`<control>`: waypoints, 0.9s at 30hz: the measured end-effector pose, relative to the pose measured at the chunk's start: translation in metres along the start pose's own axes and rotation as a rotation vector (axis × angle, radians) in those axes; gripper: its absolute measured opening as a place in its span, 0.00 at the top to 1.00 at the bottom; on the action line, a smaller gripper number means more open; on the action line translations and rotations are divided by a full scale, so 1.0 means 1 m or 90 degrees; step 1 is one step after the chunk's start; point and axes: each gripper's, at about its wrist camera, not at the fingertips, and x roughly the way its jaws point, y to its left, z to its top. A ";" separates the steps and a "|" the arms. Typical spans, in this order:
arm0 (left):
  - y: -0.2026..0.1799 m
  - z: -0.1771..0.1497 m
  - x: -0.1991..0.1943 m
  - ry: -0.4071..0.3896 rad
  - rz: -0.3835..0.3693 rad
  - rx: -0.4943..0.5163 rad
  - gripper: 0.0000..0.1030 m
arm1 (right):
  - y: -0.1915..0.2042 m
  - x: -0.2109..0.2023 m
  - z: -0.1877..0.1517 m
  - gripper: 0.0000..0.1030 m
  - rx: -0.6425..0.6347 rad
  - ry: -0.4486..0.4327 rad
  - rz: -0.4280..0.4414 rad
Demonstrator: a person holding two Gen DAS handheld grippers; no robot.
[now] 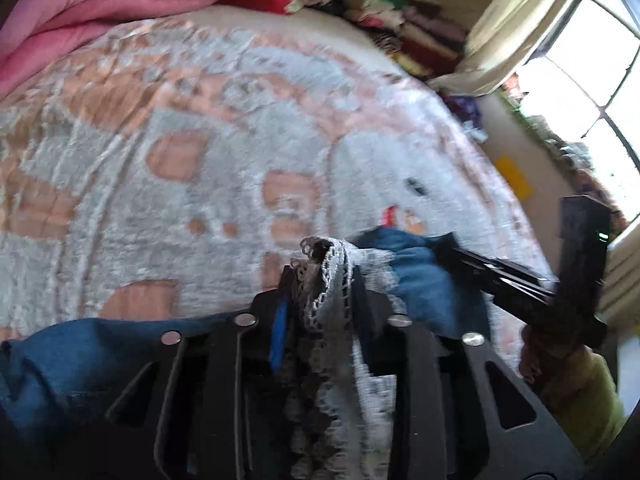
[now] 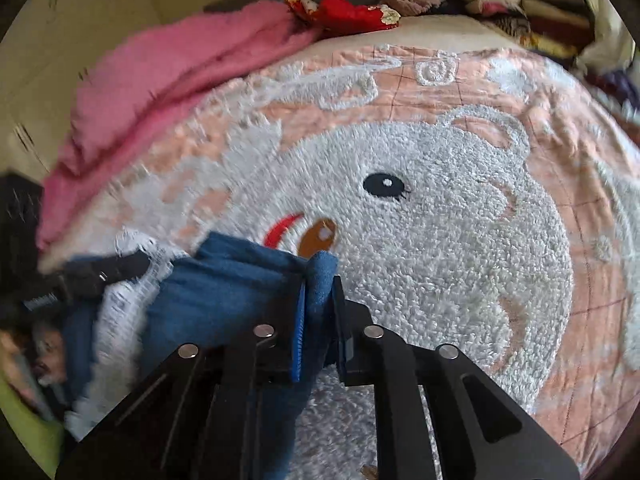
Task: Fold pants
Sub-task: 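Fold the lace-trimmed leg over onto the other leg with both grippers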
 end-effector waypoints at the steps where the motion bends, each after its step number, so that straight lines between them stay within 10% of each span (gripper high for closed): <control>1: 0.004 -0.001 0.001 0.005 0.002 -0.010 0.67 | 0.002 -0.001 0.000 0.84 -0.005 -0.005 -0.007; 14: 0.006 -0.012 -0.057 -0.071 0.018 -0.009 0.55 | 0.012 -0.089 -0.032 0.29 -0.033 -0.093 -0.035; 27: 0.001 -0.078 -0.104 -0.022 0.016 -0.032 0.44 | 0.047 -0.127 -0.090 0.24 -0.115 -0.076 -0.021</control>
